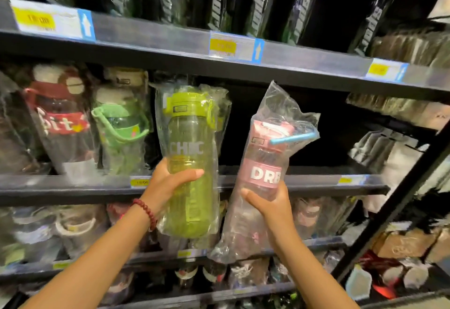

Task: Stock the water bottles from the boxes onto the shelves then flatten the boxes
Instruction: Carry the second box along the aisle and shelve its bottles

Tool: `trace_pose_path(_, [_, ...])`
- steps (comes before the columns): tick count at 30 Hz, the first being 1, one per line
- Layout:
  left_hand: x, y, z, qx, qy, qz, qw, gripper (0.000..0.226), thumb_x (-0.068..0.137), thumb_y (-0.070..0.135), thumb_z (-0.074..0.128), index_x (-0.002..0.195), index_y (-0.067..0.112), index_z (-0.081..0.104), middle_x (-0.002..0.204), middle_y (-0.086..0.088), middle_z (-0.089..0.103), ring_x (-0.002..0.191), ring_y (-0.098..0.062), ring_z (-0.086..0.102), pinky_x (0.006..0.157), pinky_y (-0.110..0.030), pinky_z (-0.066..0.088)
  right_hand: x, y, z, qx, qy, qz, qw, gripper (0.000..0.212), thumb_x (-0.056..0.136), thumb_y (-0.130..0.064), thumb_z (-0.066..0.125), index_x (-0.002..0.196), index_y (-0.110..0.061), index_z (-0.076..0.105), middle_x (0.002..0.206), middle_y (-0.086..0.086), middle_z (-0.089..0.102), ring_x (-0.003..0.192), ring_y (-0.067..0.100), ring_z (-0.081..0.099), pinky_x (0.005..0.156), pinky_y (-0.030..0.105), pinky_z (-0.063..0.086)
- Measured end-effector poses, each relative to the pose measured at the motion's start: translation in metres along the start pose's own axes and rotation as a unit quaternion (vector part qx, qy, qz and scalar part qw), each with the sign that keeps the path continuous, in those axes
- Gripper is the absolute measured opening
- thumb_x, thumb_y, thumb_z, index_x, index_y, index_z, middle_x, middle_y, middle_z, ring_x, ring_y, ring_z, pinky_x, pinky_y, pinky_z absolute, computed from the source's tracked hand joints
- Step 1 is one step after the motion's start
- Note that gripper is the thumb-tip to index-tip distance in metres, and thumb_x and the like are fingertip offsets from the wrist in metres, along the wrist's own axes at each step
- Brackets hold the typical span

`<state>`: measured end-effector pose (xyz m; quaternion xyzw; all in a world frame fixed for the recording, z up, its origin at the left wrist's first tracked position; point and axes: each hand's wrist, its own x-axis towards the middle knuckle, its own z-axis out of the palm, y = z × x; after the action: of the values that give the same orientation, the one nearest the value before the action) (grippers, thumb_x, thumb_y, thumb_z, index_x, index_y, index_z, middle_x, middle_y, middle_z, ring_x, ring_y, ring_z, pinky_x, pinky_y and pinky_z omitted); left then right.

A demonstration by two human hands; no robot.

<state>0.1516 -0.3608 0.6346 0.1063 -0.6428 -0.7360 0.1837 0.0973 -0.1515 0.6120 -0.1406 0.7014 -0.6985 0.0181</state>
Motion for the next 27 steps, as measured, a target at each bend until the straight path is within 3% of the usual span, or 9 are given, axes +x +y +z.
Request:
trace_pose_path(8, [0.042,0.011,0.012,0.015,-0.011,0.035,0.999,0.105,0.027,0.056,0.089,0.118,0.016,0.057,0.107,-0.008,0.069,0.102,-0.029,0.065,0.096,-0.054,0.046,0.062,-0.008,0.016,0.044,0.017,-0.008,0.999,0.071,0.049,-0.042,0.083,0.112,-0.025,0.055,0.109,0.000,0.068,0.101,0.017,0.066,0.094,0.047,0.050])
trace_pose_path(14, [0.061,0.021,0.027,-0.004,0.004,0.041,0.999,0.083,0.039,0.042,0.083,0.115,0.018,0.058,0.104,-0.002,0.070,0.101,-0.022,0.066,0.094,-0.052,0.048,0.095,-0.021,0.008,0.077,-0.005,0.004,0.997,0.067,0.055,-0.029,0.079,0.115,-0.015,0.053,0.107,0.008,0.068,0.091,0.018,0.068,0.072,0.031,0.052])
trace_pose_path(20, [0.071,0.008,0.050,-0.029,0.059,0.059,0.996,0.077,0.037,0.038,0.084,0.107,0.021,0.059,0.096,0.004,0.072,0.095,-0.015,0.068,0.092,-0.043,0.051,0.132,-0.026,-0.011,0.008,-0.029,-0.014,0.999,0.067,0.059,-0.034,0.082,0.117,-0.021,0.051,0.110,-0.002,0.063,0.099,0.015,0.063,0.085,0.035,0.051])
trace_pose_path(22, [0.074,0.004,0.058,-0.043,0.081,0.058,0.994,0.080,0.038,0.037,0.083,0.111,0.018,0.057,0.102,-0.002,0.070,0.098,-0.018,0.067,0.092,-0.044,0.050,0.142,-0.026,-0.016,-0.010,-0.041,-0.010,0.999,0.075,0.055,-0.040,0.081,0.119,-0.021,0.049,0.113,-0.002,0.061,0.102,0.014,0.061,0.087,0.036,0.051])
trace_pose_path(24, [0.076,0.000,0.067,-0.060,0.100,0.063,0.991,0.082,0.037,0.036,0.082,0.112,0.017,0.055,0.104,-0.005,0.068,0.099,-0.020,0.066,0.090,-0.041,0.051,0.151,-0.026,-0.022,-0.013,-0.045,-0.004,0.999,0.079,0.051,-0.043,0.081,0.119,-0.019,0.049,0.112,-0.001,0.061,0.101,0.015,0.061,0.084,0.035,0.051])
trace_pose_path(27, [0.081,-0.004,0.082,-0.082,0.117,0.068,0.987,0.089,0.039,0.035,0.083,0.120,0.012,0.054,0.112,-0.009,0.066,0.105,-0.025,0.064,0.094,-0.046,0.049,0.165,-0.028,-0.037,-0.013,-0.053,-0.005,0.999,0.060,0.062,-0.033,0.084,0.110,-0.016,0.055,0.106,0.003,0.064,0.093,0.015,0.064,0.072,0.029,0.050])
